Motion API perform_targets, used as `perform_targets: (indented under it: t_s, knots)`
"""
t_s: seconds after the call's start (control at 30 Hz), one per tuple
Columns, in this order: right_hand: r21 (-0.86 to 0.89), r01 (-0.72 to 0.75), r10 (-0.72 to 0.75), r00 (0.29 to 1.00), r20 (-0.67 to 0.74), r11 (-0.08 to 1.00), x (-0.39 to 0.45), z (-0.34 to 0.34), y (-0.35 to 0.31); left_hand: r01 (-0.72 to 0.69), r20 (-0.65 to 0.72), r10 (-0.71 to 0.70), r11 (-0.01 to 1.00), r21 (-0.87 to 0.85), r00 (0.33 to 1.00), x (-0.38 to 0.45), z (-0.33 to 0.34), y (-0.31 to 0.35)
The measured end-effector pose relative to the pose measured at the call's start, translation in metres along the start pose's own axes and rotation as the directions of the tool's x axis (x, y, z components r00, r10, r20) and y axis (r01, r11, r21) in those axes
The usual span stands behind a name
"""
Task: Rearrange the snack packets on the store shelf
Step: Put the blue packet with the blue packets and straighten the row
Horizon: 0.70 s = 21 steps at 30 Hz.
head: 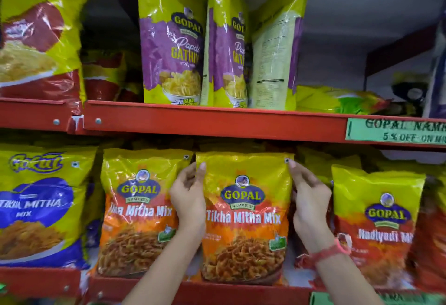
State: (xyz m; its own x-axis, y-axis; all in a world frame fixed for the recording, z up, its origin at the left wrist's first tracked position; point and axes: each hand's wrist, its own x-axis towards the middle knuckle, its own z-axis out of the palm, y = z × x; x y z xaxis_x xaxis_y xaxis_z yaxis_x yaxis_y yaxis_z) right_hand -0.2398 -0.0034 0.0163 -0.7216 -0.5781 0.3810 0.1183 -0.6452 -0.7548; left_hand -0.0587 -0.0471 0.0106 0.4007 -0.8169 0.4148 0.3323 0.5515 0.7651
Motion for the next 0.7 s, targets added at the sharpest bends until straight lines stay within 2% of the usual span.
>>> perform_targets:
  t_s: [0.2, 0.27, 0.33, 0.4, 0.43, 0.47, 0.53, 0.57, 0.6, 0.7]
  knots:
    - [-0.01, -0.033, 0.033, 0.999, -0.004, 0.999, 0.005, 0.003, 0.005, 0.0, 0.006, -0.001, 1.0, 0.01, 1.0, 0.009, 0.0, -0.001]
    - [-0.107, 0.038, -0.042, 0.999, -0.032, 0.994, 0.003, 0.0, 0.008, -0.098, 0.048, 0.092, 0.984, 0.147, 0.995, 0.003, -0.006, 0.0]
    - [-0.294, 0.184, -0.19, 0.982, 0.008, 0.938, -0.012, -0.007, 0.011, -0.32, 0.168, 0.279, 0.889, 0.326, 0.945, -0.013, -0.018, -0.004]
    - [-0.455, 0.428, -0.384, 0.904, 0.19, 0.781, -0.041, -0.015, 0.02, -0.55, 0.344, 0.434, 0.715, 0.432, 0.833, -0.034, -0.028, -0.018]
    - [-0.505, 0.557, -0.47, 0.829, 0.302, 0.659, -0.055, -0.018, 0.029, -0.644, 0.435, 0.477, 0.606, 0.467, 0.764, -0.042, -0.032, -0.027]
    - [-0.542, 0.674, -0.531, 0.735, 0.423, 0.502, -0.067, -0.021, 0.039, -0.72, 0.524, 0.494, 0.492, 0.49, 0.694, -0.048, -0.035, -0.038]
    - [-0.564, 0.807, -0.543, 0.556, 0.629, 0.172, -0.071, -0.031, 0.068, -0.809, 0.673, 0.449, 0.31, 0.499, 0.587, -0.054, -0.039, -0.058]
    - [-0.561, 0.824, -0.502, 0.519, 0.692, 0.08, -0.07, -0.035, 0.08, -0.824, 0.718, 0.404, 0.263, 0.502, 0.567, -0.055, -0.041, -0.066]
    - [-0.56, 0.828, -0.453, 0.513, 0.73, 0.034, -0.068, -0.04, 0.089, -0.827, 0.743, 0.364, 0.24, 0.508, 0.562, -0.054, -0.042, -0.071]
    - [-0.582, 0.813, -0.368, 0.535, 0.761, -0.023, -0.066, -0.047, 0.099, -0.822, 0.77, 0.288, 0.211, 0.529, 0.57, -0.048, -0.043, -0.075]
